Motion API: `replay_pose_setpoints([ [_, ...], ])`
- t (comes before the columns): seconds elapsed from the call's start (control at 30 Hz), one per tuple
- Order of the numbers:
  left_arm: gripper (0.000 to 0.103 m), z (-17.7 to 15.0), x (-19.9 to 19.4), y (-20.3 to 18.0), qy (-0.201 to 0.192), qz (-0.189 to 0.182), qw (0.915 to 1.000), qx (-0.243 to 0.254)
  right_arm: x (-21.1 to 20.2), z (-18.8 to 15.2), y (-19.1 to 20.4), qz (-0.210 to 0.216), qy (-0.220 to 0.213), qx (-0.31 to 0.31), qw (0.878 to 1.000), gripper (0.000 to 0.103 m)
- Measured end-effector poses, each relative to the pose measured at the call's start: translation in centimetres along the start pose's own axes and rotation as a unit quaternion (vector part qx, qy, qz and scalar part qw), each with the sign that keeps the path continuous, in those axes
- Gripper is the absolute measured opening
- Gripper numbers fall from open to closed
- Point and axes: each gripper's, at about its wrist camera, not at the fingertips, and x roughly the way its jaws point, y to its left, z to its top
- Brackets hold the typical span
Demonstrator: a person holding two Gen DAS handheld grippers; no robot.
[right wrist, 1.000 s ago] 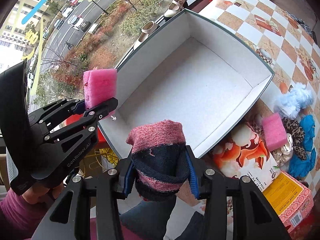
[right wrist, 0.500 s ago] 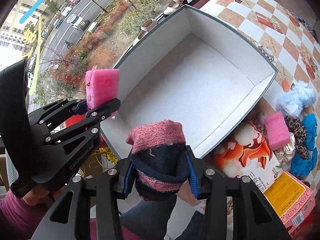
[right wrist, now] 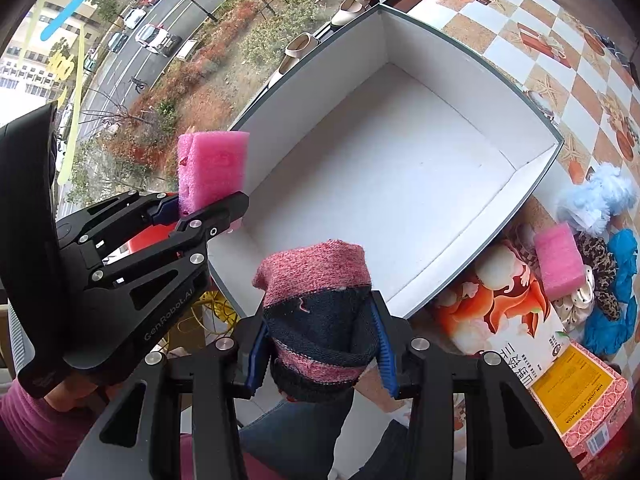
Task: Organize soft objects
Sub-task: 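Hold the sponge and sock with both tools above the white box, then open both tools to drop the sponge and sock into the box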
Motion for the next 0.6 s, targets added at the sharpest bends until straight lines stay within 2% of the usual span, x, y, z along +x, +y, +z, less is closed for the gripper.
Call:
replay_pose_setpoints([
  [0.4, 0.022, 0.6, 0.5, -0.4, 0.005, -0.001, 0.9999, 0.013, 0.4, -0.1, 0.1, 0.001, -0.002, 0.001, 1.0, 0.046],
  [0.5, 0.023, 0.8, 0.2, -0.6, -0.005, -0.01, 0.9998, 0.017, 0.4, -0.3, 0.0, 0.002, -0.003, 0.002, 1.0, 0.046],
  [0.57, 0.038, 0.7, -0.3, -0.9, -0.019, -0.004, 0.9995, 0.027, 0.2, -0.4, -0.2, 0.013, -0.004, 0.001, 1.0, 0.048],
  [0.6, 0.053, 0.6, -0.5, -0.7, -0.022, 0.007, 0.9994, 0.026, 0.2, -0.4, -0.4, 0.018, -0.003, 0.003, 1.0, 0.052],
])
